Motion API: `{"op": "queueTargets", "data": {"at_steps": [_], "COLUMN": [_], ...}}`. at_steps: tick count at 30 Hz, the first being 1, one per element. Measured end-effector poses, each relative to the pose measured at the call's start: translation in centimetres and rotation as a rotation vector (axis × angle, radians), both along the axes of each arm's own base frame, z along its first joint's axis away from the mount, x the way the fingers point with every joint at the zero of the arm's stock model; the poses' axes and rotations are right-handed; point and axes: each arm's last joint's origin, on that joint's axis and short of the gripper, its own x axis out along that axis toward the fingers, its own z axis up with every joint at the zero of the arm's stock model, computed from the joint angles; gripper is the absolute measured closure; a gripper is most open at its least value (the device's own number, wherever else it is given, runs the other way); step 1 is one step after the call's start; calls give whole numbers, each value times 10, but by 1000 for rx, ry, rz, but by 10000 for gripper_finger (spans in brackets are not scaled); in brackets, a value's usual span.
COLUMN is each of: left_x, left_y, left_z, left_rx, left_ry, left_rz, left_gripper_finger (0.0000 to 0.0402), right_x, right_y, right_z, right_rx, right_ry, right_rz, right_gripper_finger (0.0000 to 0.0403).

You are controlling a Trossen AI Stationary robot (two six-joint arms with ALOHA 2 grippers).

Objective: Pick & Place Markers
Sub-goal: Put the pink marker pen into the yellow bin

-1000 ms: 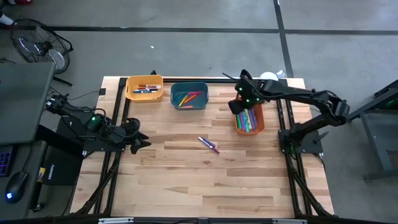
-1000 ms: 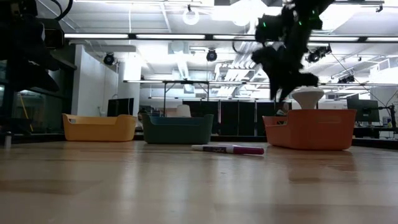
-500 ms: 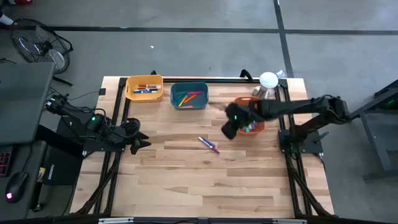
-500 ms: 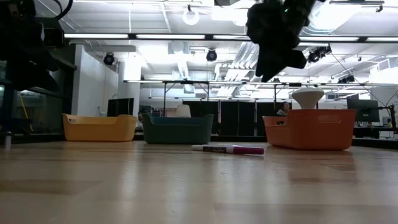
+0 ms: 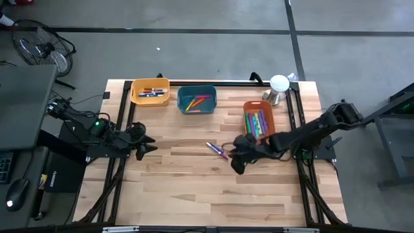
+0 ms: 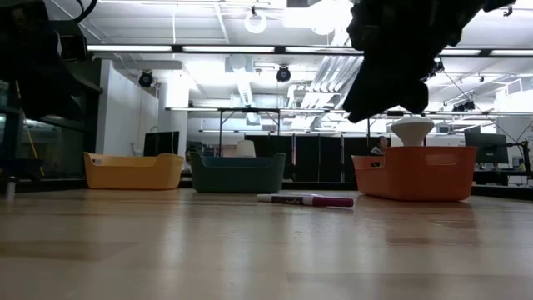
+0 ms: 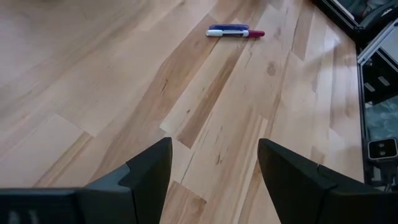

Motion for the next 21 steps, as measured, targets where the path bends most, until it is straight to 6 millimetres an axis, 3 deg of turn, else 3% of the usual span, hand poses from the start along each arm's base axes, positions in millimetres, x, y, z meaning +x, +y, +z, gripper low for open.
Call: {"op": "queueTargets", "data": {"at_steps": [7,11,16,21], "left_x": [0,0,0,0], "left_y": [0,0,0,0], "left_z": [0,0,0,0], "left_rx": [1,-1,-3,-5], "left_ry": [1,1,1,1], "left_rz": [0,0,1,-1], "left_gripper_finger": [170,170,170,170], "right_x": [34,59,81,99], "right_y": [19,23,16,7], "right_z": [-20,-32,-38,-28], "right_rx": [-3,6,31,129], "right_ry": [125,301,552,580], "right_rz": [56,65,-61,-76], "right_gripper_finger": [290,290,290,290]}}
